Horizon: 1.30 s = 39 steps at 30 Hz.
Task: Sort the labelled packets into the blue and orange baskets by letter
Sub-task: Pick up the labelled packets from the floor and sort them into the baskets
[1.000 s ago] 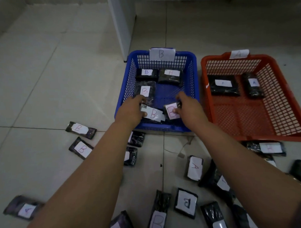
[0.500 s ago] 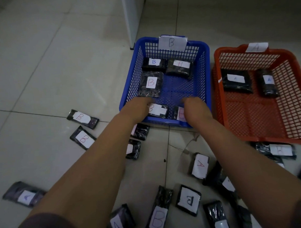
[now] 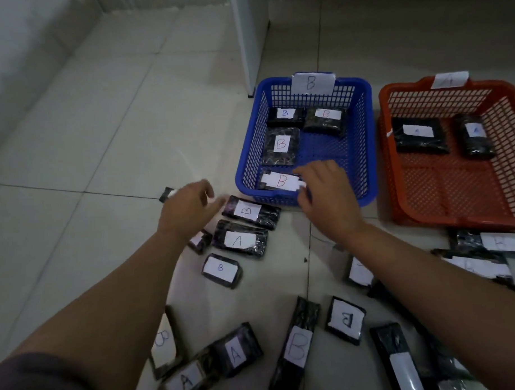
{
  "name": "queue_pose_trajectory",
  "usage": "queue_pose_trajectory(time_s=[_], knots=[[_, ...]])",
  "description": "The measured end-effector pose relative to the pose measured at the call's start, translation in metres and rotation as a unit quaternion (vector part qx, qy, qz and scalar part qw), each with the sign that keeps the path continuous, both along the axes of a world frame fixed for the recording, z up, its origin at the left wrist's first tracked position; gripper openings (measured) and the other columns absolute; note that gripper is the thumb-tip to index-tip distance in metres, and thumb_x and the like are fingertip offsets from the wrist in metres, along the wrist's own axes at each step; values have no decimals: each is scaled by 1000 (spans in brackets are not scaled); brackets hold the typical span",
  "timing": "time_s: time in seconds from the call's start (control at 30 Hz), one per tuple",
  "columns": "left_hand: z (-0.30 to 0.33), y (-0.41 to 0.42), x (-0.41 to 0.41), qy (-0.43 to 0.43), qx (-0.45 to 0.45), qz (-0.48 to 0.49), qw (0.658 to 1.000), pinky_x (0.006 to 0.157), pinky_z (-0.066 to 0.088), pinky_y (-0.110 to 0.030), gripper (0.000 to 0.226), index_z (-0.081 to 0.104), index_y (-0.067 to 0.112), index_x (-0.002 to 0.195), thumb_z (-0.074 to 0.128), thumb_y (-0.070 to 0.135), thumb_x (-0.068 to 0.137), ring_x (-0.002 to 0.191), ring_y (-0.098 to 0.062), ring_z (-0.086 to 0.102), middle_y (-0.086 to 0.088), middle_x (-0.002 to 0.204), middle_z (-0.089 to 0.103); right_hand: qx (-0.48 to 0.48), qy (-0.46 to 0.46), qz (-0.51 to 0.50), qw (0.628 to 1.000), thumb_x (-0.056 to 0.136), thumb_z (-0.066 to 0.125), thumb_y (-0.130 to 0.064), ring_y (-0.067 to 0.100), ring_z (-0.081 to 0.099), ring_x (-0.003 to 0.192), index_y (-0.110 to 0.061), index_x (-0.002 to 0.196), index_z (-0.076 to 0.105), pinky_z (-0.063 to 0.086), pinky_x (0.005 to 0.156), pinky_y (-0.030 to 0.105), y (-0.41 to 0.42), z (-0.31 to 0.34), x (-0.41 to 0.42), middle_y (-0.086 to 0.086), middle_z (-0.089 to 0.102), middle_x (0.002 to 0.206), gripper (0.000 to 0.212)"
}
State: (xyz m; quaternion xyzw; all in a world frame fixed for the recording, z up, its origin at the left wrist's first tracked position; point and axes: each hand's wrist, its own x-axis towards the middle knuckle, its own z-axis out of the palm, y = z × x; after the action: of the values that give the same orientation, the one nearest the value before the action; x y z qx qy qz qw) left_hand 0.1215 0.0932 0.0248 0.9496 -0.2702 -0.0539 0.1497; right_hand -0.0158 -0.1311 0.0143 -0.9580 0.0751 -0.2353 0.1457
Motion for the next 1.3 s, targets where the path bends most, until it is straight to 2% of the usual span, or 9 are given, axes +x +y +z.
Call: queue_pose_trajectory(time_s=[0.13,0.23,0.4,0.5,0.63,0.83,1.0,1.17,1.3], knots=[[-14,18,-15,39,113,-148,982,77,42,-29,58,61,23,110,65,65,71,99,-17,54,2,105,58,-15,17,59,998,83,48,-12,26,51,84,-7,107,60,44,72,36,20,1,-11,8,59,91,27],[-23,6,-24,43,150,-237,959,85,40,-31,68,58,24,119,66,68,67,107,-20,51,0,115,55,30,46,39,998,83,54,-7,26,54,85,-6,108,60,46,72,37,19,2,-18,8,60,92,26],[-38,-10,-34,39,207,-263,942,97,34,-36,73,42,23,134,69,51,73,120,-20,41,-1,129,47,43,100,63,992,79,60,-5,30,61,84,-7,105,62,50,65,36,23,-3,-38,10,64,91,26],[-39,-12,-32,40,227,-251,940,99,29,-42,69,43,22,130,69,48,72,120,-22,41,-2,127,46,63,158,88,982,83,54,-11,29,61,96,-9,112,61,52,74,38,32,-15,-45,10,65,103,30],[-33,-1,-24,65,157,-191,967,100,33,-48,73,45,21,119,68,61,62,107,-22,48,-2,116,47,101,225,119,962,89,52,-15,27,47,120,-9,130,51,40,98,35,46,-36,-40,10,54,130,42],[-22,51,-2,-21,19,-110,994,80,50,-41,70,52,15,118,76,44,60,96,-28,54,-7,109,51,50,249,117,960,95,50,-35,32,26,140,-7,142,37,18,115,39,69,-64,-6,15,30,151,56],[-15,79,3,-45,-28,-82,995,80,48,-35,67,54,11,118,81,39,63,102,-26,52,-7,111,53,34,307,37,950,98,40,-38,31,11,143,-12,147,21,9,115,44,89,-74,17,14,12,156,59],[-9,77,4,-36,-60,-56,996,84,45,-33,72,47,9,124,81,36,66,107,-22,50,-6,117,52,6,312,-30,950,93,50,-28,33,35,123,-14,145,24,24,98,42,95,-72,16,18,38,139,60],[-1,63,4,-79,-81,-63,992,85,48,-41,71,50,1,120,82,30,64,99,-29,54,-14,110,54,24,342,-45,938,79,64,-25,29,36,120,-13,138,30,27,96,36,87,-59,10,12,42,131,69]])
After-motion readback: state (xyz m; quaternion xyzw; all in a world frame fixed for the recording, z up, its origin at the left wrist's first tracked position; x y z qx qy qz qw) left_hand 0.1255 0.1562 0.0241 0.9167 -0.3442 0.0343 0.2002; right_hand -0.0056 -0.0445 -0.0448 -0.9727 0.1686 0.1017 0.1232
